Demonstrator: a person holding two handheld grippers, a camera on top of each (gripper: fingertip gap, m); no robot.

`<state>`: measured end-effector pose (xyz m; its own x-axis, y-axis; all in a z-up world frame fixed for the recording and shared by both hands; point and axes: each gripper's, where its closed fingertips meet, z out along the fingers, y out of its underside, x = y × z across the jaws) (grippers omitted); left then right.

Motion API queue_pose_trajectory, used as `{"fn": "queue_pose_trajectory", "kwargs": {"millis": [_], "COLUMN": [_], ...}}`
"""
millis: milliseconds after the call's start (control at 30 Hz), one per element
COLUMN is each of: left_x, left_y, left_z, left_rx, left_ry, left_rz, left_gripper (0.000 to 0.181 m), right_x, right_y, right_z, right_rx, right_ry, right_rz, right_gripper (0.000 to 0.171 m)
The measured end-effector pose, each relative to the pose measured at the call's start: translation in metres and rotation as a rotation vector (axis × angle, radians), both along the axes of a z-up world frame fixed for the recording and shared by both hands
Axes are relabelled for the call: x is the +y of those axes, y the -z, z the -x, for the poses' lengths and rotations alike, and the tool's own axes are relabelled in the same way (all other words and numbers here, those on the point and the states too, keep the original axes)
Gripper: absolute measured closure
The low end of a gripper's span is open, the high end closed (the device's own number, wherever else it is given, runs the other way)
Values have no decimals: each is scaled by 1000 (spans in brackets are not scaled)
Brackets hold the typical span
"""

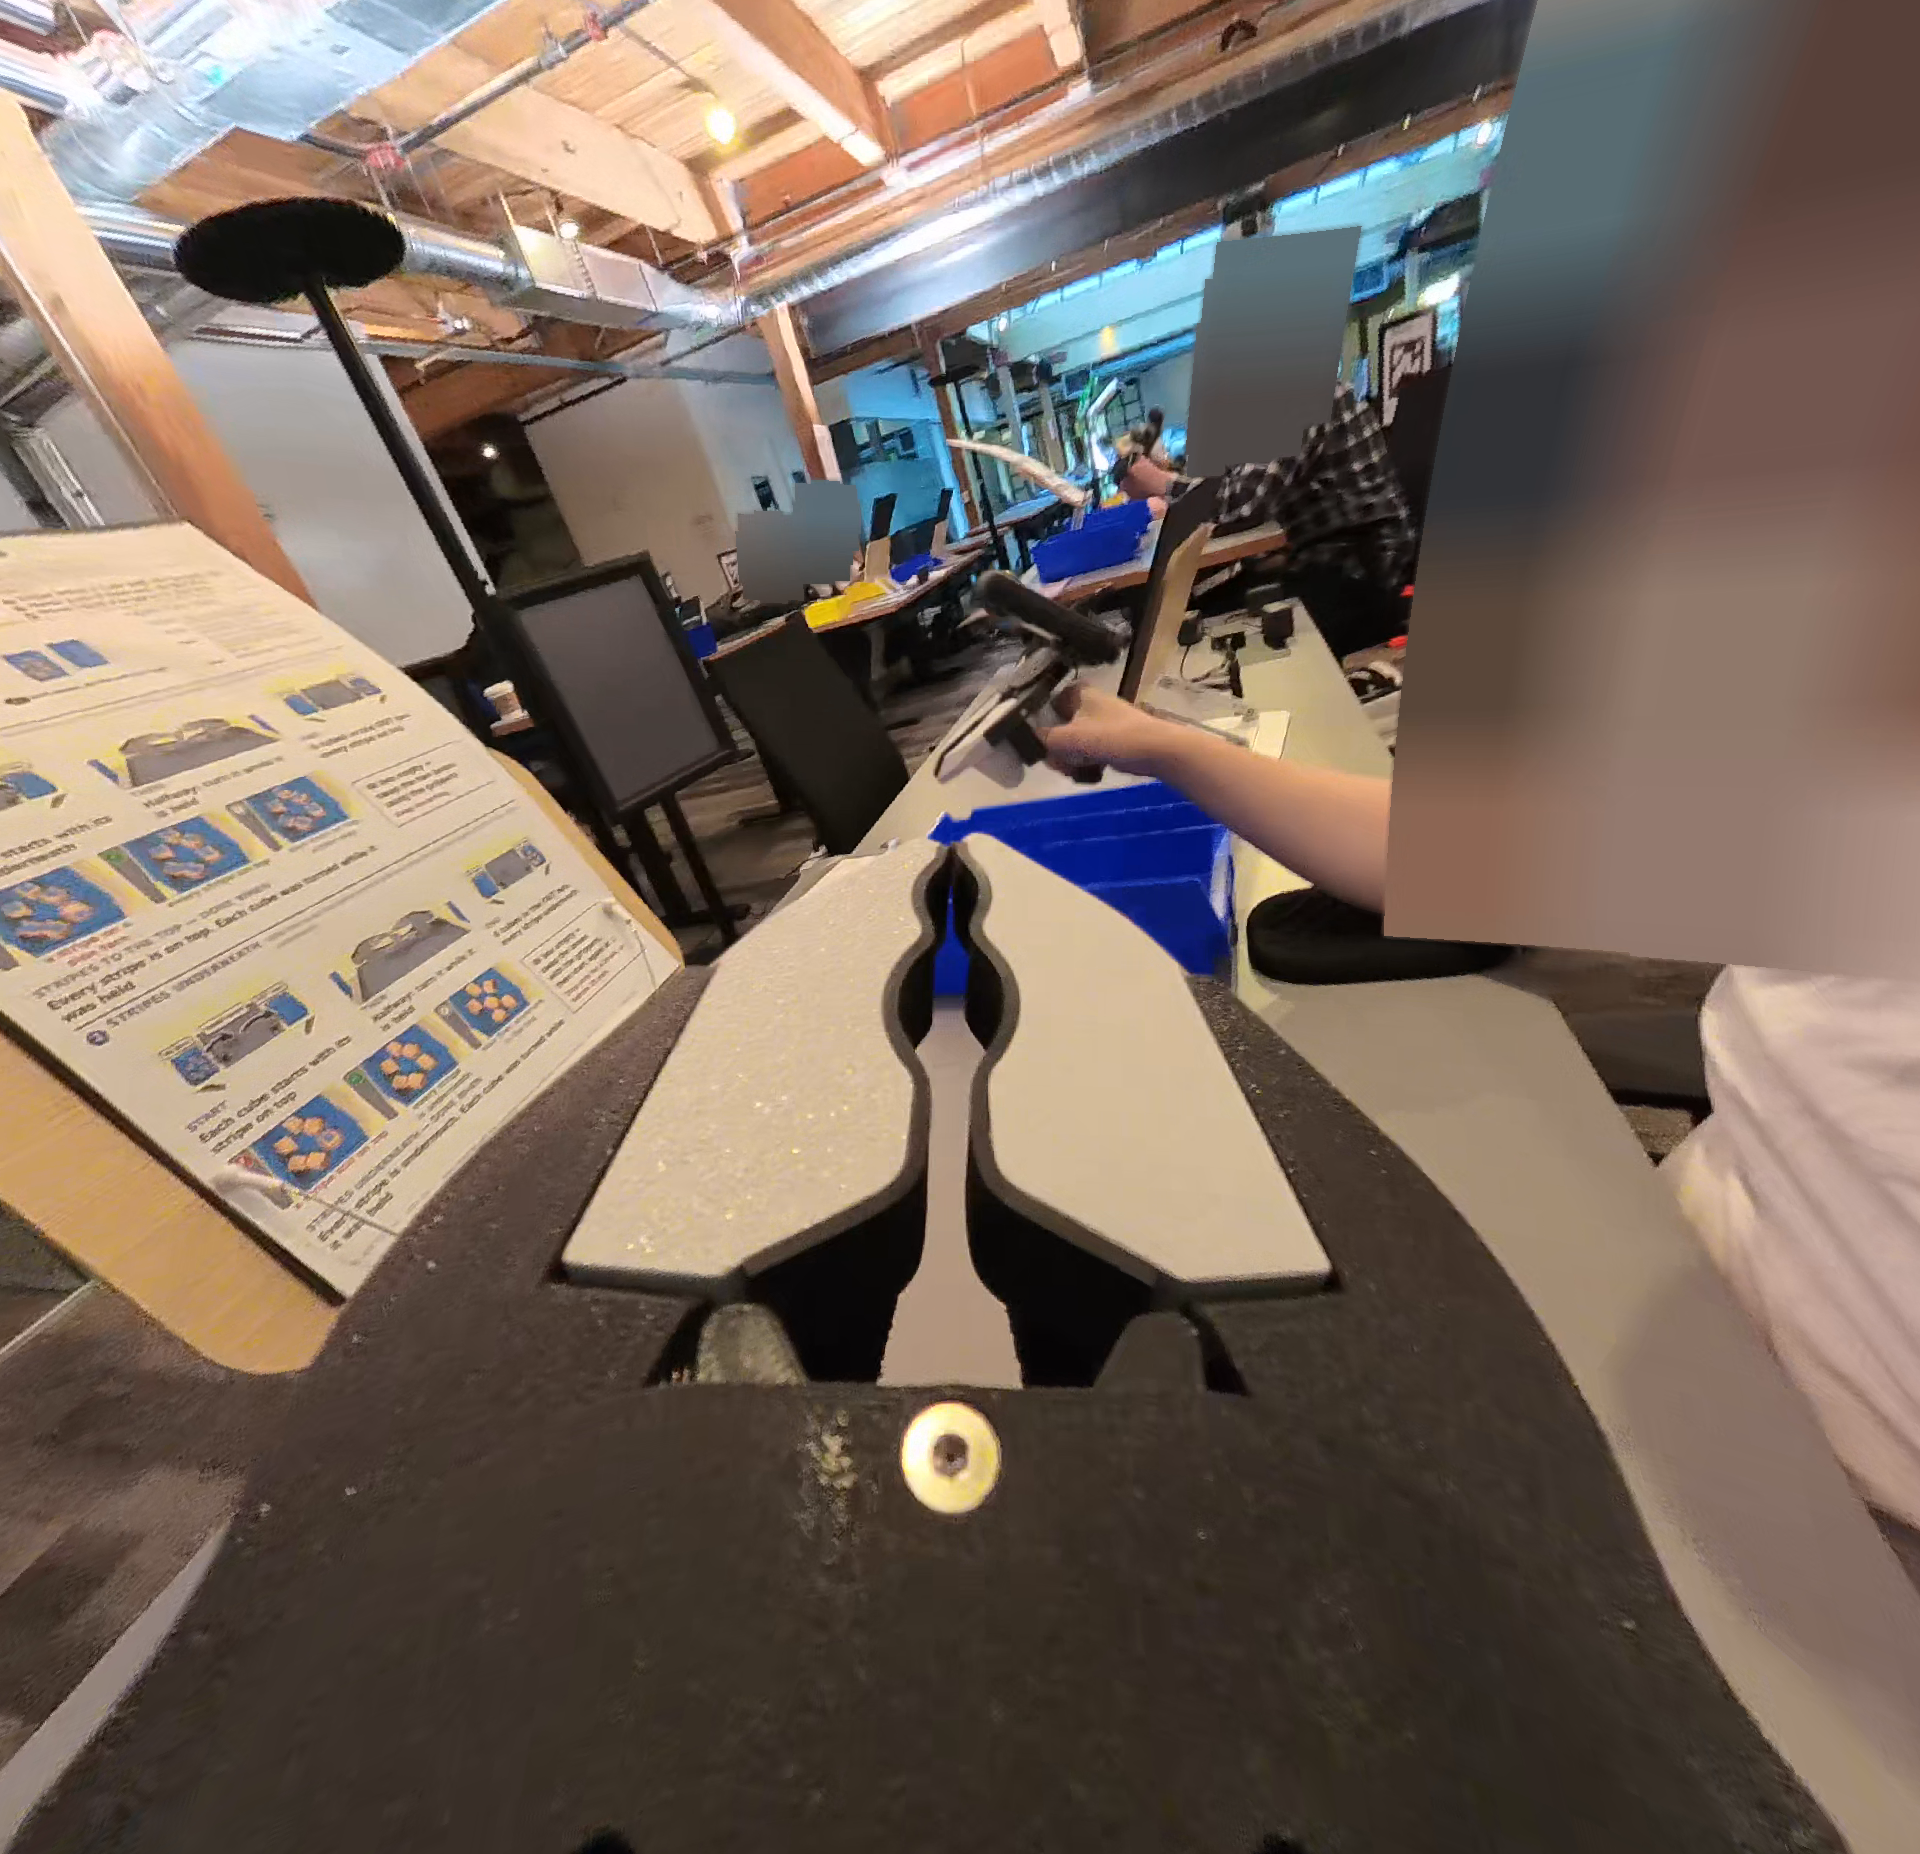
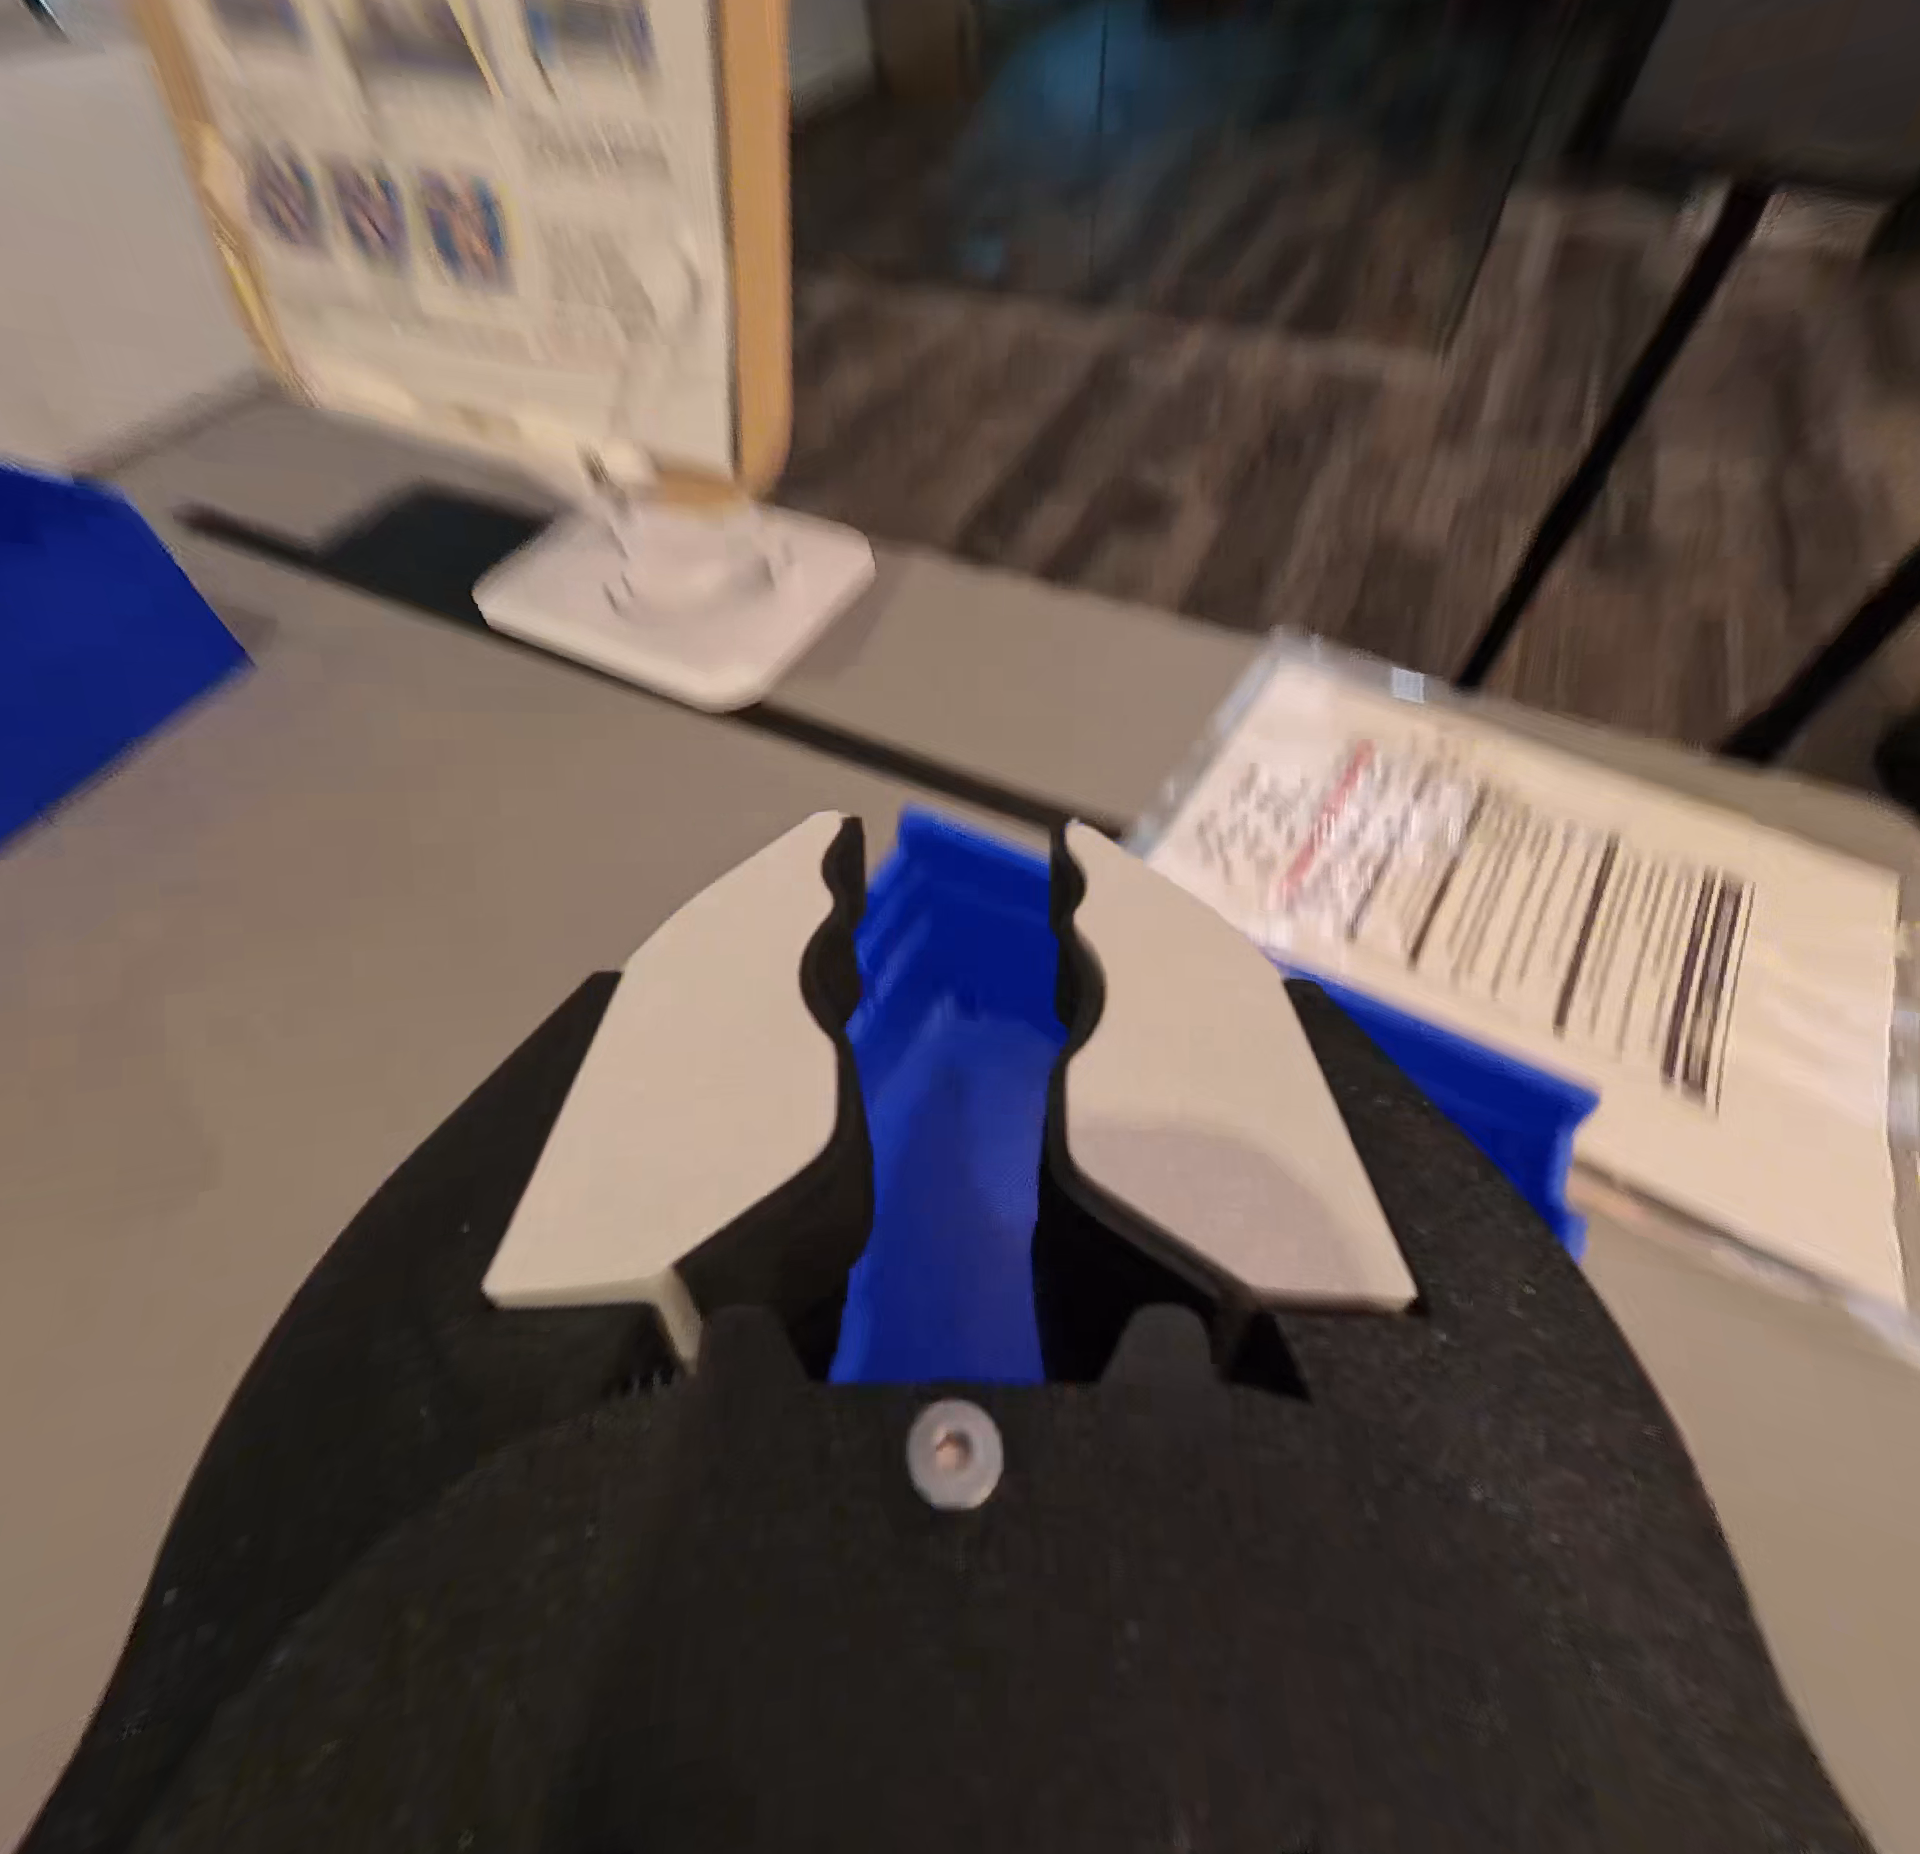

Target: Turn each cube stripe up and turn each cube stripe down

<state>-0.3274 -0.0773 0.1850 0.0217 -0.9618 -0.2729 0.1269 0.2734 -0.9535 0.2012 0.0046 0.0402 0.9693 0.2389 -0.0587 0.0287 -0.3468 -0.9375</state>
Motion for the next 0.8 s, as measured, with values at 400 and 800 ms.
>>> {"fn": "queue_pose_trajectory", "kwargs": {"millis": [400, 800], "left_x": [103, 152], "left_y": [102, 243], "left_z": [65, 42], "left_rx": [583, 1088], "left_ry": [-691, -536], "left_rz": [122, 173], "left_gripper": [181, 145], "right_x": [-50, -36], "right_y": [-87, -60], "right_z": [47, 70], "right_rx": [146, 68], "right_ry": [-313, -347], "right_rz": [-596, -405], "right_gripper": [113, 111]}}
